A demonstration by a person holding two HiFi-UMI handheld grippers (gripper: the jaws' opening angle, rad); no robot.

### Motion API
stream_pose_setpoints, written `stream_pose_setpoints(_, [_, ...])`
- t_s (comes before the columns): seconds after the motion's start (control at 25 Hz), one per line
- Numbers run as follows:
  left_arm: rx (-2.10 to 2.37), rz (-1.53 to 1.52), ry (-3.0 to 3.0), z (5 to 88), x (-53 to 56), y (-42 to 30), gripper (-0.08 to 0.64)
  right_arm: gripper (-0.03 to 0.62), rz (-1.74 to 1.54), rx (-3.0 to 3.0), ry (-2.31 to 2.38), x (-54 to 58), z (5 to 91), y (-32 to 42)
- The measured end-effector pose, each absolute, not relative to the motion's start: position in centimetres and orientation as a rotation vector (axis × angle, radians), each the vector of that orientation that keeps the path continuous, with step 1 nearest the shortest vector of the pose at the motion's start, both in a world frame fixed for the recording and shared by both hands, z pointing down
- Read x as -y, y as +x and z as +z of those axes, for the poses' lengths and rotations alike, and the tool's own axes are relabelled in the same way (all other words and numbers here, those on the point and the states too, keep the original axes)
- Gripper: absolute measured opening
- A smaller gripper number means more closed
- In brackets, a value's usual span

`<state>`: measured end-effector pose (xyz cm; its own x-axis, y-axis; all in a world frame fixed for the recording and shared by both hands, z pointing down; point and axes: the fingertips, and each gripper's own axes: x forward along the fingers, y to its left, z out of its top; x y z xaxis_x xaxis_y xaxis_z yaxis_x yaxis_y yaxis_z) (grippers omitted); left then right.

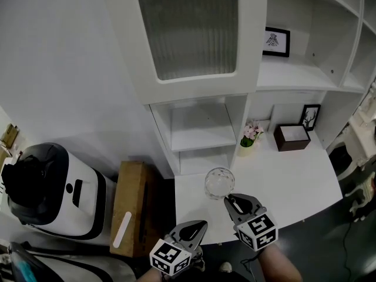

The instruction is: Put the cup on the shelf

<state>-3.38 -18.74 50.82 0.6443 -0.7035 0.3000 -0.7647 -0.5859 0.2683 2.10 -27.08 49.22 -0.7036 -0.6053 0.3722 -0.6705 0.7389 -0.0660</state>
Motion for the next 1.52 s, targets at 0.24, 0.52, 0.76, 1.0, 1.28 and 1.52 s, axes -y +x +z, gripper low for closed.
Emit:
stream_pose_setpoints(0.24, [1.144, 0.224, 2.518, 50.4, 20.9, -4.2, 0.005, 0.032, 0.253, 2.604, 1.024, 29.5, 48.5, 1.3])
stream_pose_setpoints(0.52, [1.122, 0.221, 2.548, 49.9, 23.3, -5.5, 0.005, 0.032, 0.240, 2.598, 1.053, 32.1, 47.5, -0.1])
stream_pose_setpoints(0.76, [1.104, 0.214, 2.565, 49.6, 25.3, -6.5, 0.005, 0.032, 0.206, 2.583, 1.075, 34.7, 46.4, -1.3])
stream_pose_setpoints(1.0, [1.083, 0.192, 2.588, 48.8, 27.5, -7.1, 0.005, 0.032, 0.226, 2.568, 1.111, 37.3, 45.8, -2.4])
stream_pose_setpoints(1.28, [1.075, 0.178, 2.606, 48.0, 29.6, -7.6, 0.005, 0.032, 0.259, 2.555, 1.136, 40.0, 45.7, -3.2])
stream_pose_setpoints(1.52, [1.078, 0.181, 2.602, 48.2, 30.6, -8.1, 0.005, 0.032, 0.294, 2.543, 1.156, 42.1, 46.1, -3.7])
